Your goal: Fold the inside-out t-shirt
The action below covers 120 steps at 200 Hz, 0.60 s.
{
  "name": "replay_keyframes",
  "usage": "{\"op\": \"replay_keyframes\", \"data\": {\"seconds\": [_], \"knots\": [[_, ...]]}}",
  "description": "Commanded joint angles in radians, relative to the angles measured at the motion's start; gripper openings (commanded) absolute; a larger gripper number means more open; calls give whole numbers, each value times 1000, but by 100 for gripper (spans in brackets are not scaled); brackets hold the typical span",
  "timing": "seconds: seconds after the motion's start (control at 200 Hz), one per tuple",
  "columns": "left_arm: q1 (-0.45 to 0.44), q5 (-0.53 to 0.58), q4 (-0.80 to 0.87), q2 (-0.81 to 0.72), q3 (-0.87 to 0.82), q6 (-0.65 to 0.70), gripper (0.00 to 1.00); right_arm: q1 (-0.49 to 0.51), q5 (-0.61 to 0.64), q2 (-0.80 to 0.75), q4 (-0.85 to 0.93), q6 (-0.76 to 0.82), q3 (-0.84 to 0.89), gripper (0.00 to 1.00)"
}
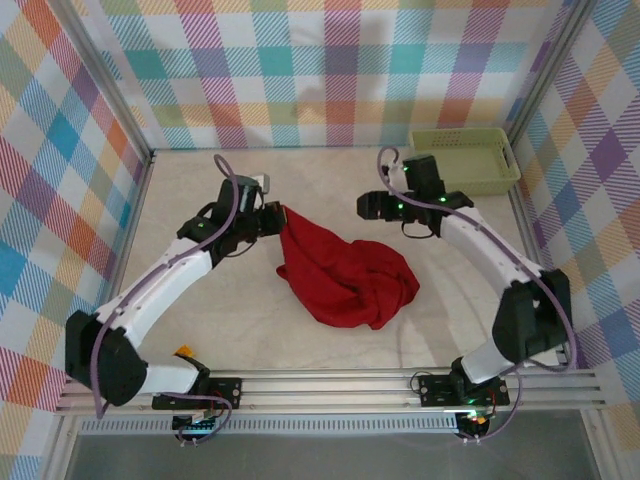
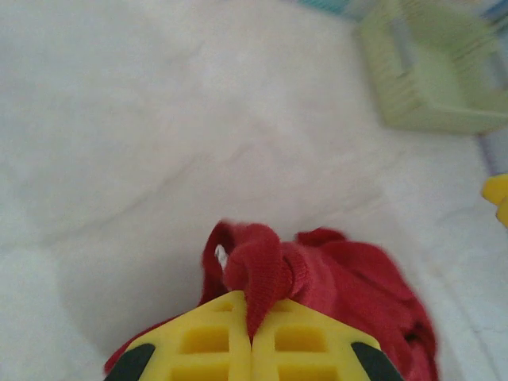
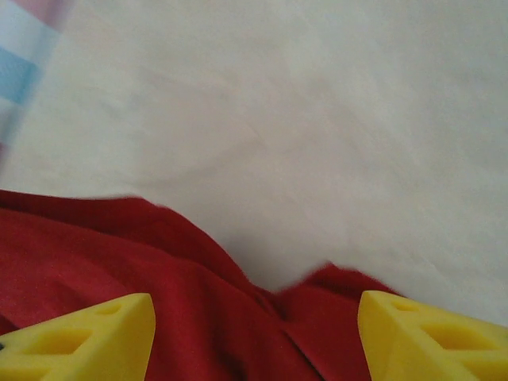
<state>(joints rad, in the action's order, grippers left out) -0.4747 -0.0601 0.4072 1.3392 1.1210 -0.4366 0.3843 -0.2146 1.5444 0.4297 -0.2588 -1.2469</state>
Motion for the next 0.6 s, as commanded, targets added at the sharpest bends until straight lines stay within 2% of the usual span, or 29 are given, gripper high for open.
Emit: {"op": "replay_keyframes", "data": {"seconds": [0.0,0.1,0.225,0.285,0.46,0.595], "knots": [[4,6,53,10,-37,-44,0,110,135,-93,70,41,32,73],[4,22,54,6,-56,-38,0,235,172,-161,70,58,106,73],[12,49,70,3,-53,-24,0,346,107,-221,38,38,217,70],[16,57,74,2,-52,-22,0,393,149,-223,53,29,245,72],[22,61,66,0,-53,-16,0,438,264,-176,98,15,309,79],[24,75,71,-4,-49,-14,0,448,290,-104,115,13,307,73]]}}
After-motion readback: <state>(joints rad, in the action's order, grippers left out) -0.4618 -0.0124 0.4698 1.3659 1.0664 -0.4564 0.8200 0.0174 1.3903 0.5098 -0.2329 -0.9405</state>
